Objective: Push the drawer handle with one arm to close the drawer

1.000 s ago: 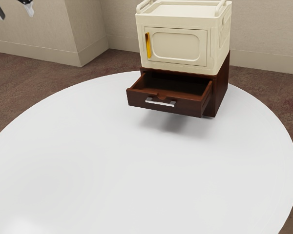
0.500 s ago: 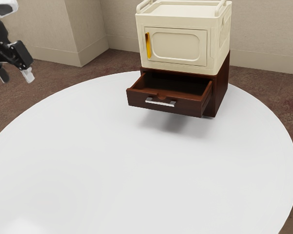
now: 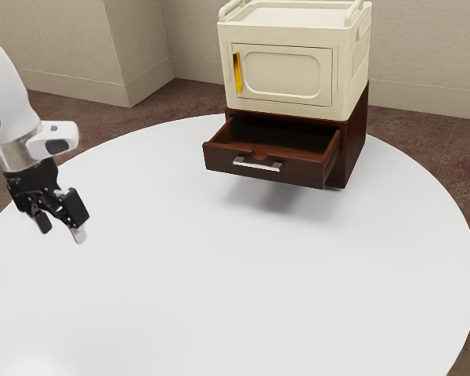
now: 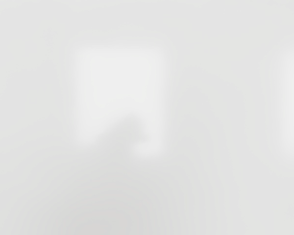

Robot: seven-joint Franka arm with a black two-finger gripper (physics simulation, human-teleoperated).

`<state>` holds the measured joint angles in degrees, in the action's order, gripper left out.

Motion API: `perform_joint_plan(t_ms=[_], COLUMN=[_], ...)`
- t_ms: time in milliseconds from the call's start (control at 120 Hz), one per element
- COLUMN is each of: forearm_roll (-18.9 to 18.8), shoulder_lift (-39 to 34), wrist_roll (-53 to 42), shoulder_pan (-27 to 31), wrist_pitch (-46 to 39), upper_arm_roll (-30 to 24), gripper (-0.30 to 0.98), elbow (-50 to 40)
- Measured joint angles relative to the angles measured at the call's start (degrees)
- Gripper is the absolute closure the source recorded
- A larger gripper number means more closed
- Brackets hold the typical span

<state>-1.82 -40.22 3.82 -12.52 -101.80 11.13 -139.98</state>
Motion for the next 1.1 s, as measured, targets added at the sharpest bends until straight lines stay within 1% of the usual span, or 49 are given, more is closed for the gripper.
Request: perform_joint_plan(t_ms=[83, 183, 225, 325, 450, 533, 583, 650, 725, 800, 858, 975, 1058, 1100], forearm_roll=[0.0, 0.2, 0.4, 0.8, 1.1, 2.7, 4.4, 6.6, 8.0, 9.1, 10.1, 11.8, 12.1, 11.6], shoulder_lift=[1.6, 11.0, 13.6, 15.6, 16.4, 20.5, 25.6, 33.1, 41.4, 47.9, 51.1, 55.0, 59.7, 63.1], wrist_roll=[-0.1, -0.3, -0.4, -0.5, -0.7, -0.9, -1.1, -1.2, -1.3, -1.3, -1.3, -1.3, -1.4, -1.4], shoulder_pan=[-1.3, -2.8, -3.3, -3.4, -3.6, -3.4, -3.6, -3.5, -4.1, -4.6, -4.8, -5.4, -5.4, -5.2], wrist_pitch=[-1.6, -6.9, -9.3, -13.4, -16.4, -18.5, -19.9, -20.2, -19.9, -19.1, -18.3, -17.2, -16.6, -15.5], upper_arm_roll=[0.0, 0.2, 0.6, 1.0, 1.4, 2.0, 2.4, 2.3, 2.0, 1.8, 1.2, 0.5, 0.5, 0.5], gripper=[0.02, 0.02, 0.02, 0.02, 0.02, 0.02, 0.02, 0.02, 0.02, 0.02, 0.02, 0.02, 0.02, 0.02], elbow=[-0.1, 0.1, 0.2, 0.3, 0.4, 1.3, 4.2, 12.0, 21.6, 29.4, 33.5, 37.6, 44.2, 49.2])
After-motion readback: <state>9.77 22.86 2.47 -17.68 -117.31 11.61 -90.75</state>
